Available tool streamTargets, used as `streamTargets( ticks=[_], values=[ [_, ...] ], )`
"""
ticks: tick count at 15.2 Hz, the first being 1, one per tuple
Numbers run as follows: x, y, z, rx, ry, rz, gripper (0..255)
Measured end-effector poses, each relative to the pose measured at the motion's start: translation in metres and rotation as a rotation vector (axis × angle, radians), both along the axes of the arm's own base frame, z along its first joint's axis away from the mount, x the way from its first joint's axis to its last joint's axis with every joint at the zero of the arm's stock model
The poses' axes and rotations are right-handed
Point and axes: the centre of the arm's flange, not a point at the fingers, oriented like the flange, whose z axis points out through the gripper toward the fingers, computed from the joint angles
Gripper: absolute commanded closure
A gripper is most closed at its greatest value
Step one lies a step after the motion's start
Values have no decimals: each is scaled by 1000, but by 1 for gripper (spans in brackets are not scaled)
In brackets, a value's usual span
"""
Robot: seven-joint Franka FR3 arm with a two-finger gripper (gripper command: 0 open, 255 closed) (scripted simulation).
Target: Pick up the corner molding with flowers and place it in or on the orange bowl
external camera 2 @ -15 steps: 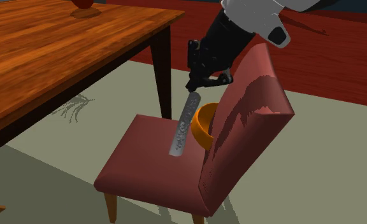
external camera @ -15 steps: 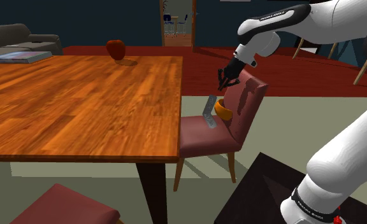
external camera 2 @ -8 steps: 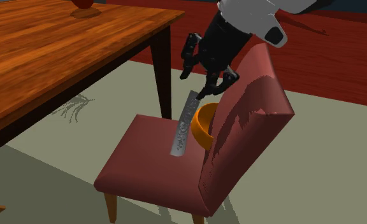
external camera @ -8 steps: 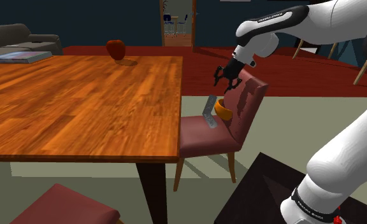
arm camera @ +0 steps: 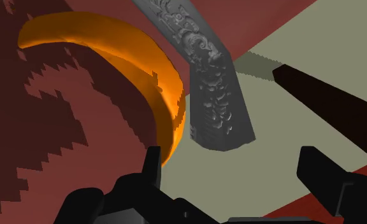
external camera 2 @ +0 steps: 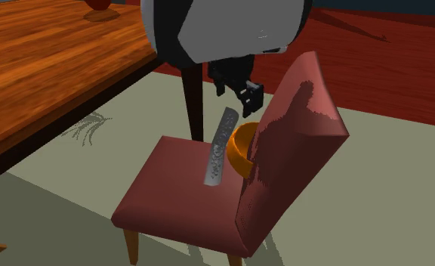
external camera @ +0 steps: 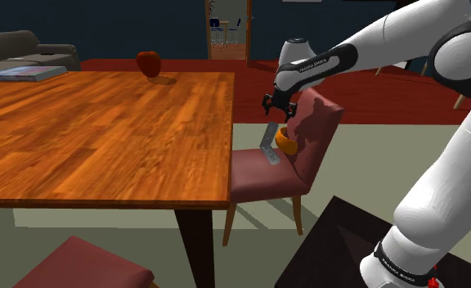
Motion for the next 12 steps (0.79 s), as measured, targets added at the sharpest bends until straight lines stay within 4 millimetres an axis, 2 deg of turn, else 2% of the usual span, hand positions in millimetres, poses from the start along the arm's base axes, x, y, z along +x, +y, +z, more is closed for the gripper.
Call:
streamTargets(
  ticks=[6,12],
  values=[
    [9,-4,-32,-31,3,-4,0],
    [11,-6,-38,-32,2,-4,0]
  ],
)
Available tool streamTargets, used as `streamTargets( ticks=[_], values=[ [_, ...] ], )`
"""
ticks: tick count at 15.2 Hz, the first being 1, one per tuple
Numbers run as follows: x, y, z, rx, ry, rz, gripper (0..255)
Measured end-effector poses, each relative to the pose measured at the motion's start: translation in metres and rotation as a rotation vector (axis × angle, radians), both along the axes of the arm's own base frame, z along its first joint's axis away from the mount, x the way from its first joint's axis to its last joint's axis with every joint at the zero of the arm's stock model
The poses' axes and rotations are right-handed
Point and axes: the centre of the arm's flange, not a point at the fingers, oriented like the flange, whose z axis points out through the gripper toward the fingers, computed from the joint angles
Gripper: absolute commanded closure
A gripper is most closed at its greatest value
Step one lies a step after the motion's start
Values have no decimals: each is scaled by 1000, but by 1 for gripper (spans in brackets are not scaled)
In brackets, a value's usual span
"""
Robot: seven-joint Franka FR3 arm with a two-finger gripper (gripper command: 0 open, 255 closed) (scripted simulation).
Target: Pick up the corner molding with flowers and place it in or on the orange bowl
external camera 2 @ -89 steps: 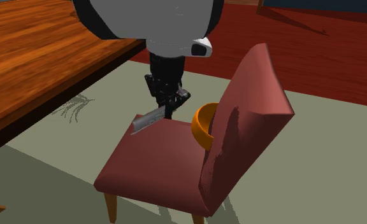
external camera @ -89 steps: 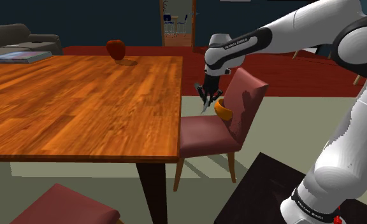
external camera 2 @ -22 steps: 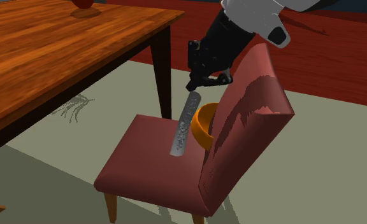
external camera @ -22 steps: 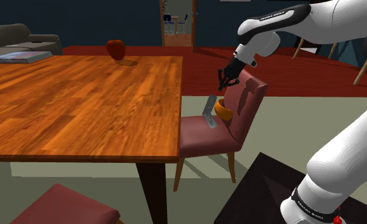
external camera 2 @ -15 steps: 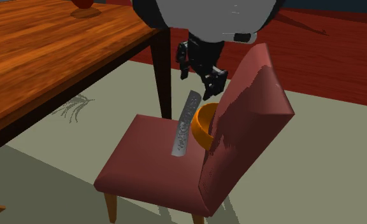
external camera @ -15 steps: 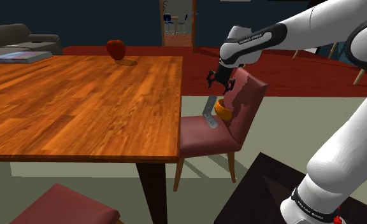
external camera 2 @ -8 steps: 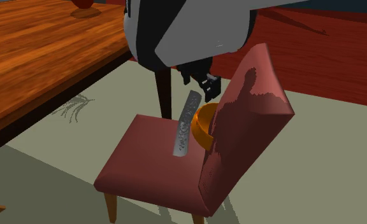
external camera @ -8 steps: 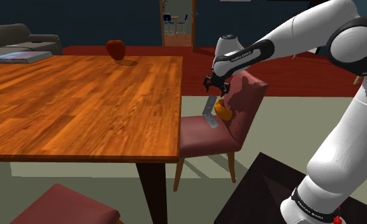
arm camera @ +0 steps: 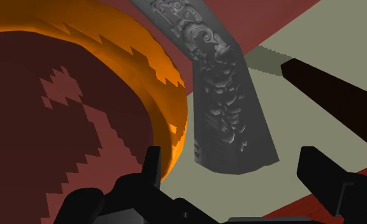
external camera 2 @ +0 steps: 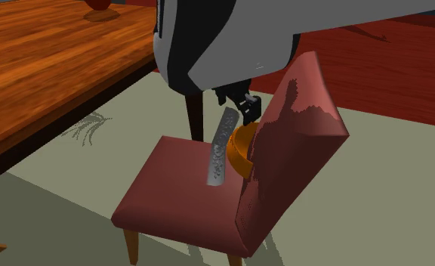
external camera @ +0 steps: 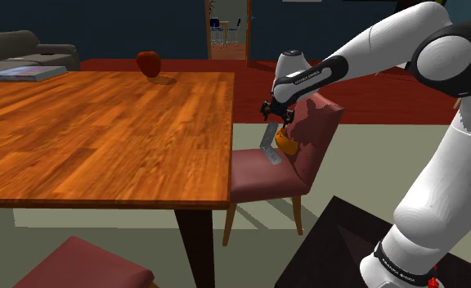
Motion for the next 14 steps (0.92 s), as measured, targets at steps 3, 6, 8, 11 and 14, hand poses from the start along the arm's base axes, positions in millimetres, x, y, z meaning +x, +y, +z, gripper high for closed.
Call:
streamTargets(
  ticks=[3,6,8,11,14],
  values=[
    [0,0,1,-1,-1,0,255],
    [0,0,1,-1,-2,0,255],
    [0,0,1,-1,-2,0,255],
    [0,1,1,-1,-3,1,255],
    [0,0,7,0,-1,0,255]
  ],
)
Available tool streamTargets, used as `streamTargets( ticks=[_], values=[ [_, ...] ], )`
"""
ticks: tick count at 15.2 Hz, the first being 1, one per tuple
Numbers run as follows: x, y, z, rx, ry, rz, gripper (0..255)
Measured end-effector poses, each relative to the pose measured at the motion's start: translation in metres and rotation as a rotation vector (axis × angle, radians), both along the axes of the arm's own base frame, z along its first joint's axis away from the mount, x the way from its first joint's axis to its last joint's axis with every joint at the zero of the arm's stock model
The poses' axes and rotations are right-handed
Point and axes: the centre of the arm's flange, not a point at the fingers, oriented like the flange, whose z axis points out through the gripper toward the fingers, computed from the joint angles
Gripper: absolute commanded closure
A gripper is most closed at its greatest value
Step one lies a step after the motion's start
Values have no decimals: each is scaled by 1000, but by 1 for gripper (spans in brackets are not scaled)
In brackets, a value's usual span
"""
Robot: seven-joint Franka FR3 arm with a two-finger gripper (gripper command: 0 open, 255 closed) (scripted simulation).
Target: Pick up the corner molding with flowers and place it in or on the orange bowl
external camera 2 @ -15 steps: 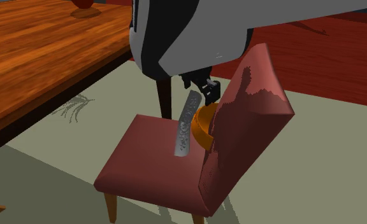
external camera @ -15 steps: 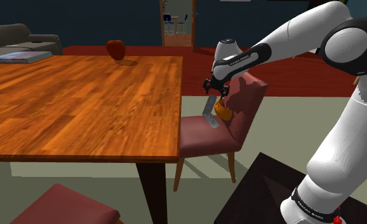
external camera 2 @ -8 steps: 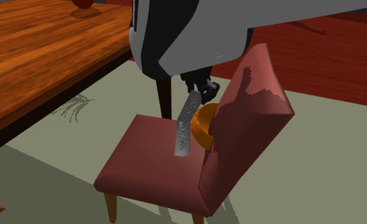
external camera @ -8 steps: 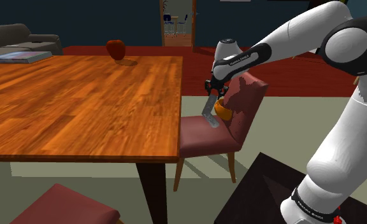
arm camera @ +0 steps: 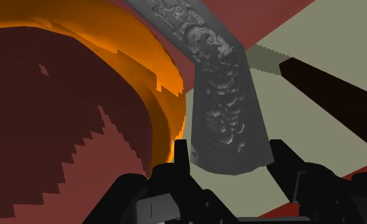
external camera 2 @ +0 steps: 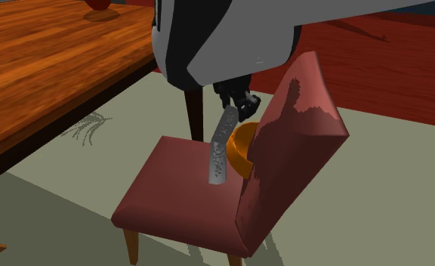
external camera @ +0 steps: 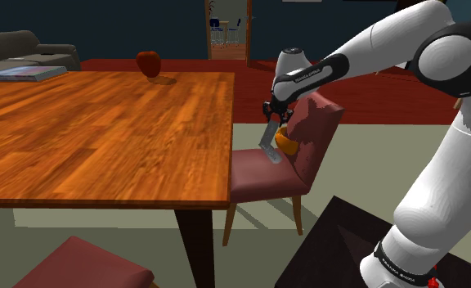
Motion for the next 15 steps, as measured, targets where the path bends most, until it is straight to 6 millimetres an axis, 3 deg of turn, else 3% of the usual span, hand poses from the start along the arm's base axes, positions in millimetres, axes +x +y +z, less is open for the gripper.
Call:
streamTargets(
  ticks=[5,15],
  values=[
    [-1,1,18,5,12,0,255],
    [-2,0,76,1,3,0,255]
  ],
)
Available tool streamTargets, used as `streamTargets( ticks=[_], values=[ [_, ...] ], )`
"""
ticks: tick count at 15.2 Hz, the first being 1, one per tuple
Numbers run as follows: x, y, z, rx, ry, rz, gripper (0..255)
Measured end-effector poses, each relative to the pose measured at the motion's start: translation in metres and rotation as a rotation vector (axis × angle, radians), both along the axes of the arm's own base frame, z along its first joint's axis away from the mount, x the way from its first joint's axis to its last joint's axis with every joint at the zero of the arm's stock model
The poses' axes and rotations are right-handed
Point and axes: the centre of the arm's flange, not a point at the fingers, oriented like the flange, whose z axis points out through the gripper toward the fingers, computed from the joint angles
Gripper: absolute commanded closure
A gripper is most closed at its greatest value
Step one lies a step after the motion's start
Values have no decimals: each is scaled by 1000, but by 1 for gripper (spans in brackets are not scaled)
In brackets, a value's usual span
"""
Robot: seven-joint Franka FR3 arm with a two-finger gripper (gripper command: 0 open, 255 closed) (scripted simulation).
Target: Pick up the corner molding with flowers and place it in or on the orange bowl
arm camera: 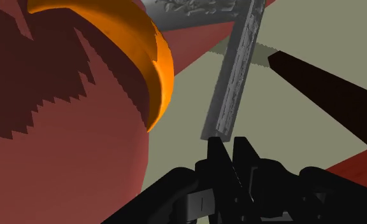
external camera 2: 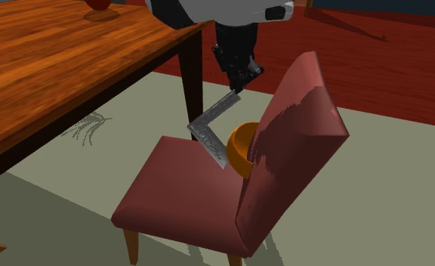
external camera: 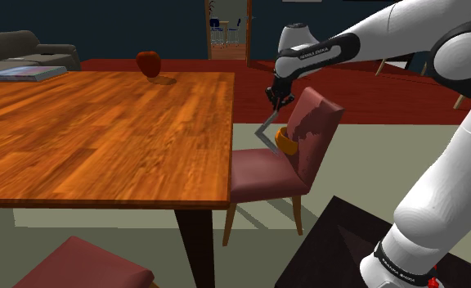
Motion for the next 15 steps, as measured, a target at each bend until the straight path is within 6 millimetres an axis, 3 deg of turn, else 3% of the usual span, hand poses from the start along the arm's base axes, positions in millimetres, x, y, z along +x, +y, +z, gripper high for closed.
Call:
streamTargets(
  ticks=[15],
  values=[
    [2,0,82,-1,-3,0,255]
  ],
)
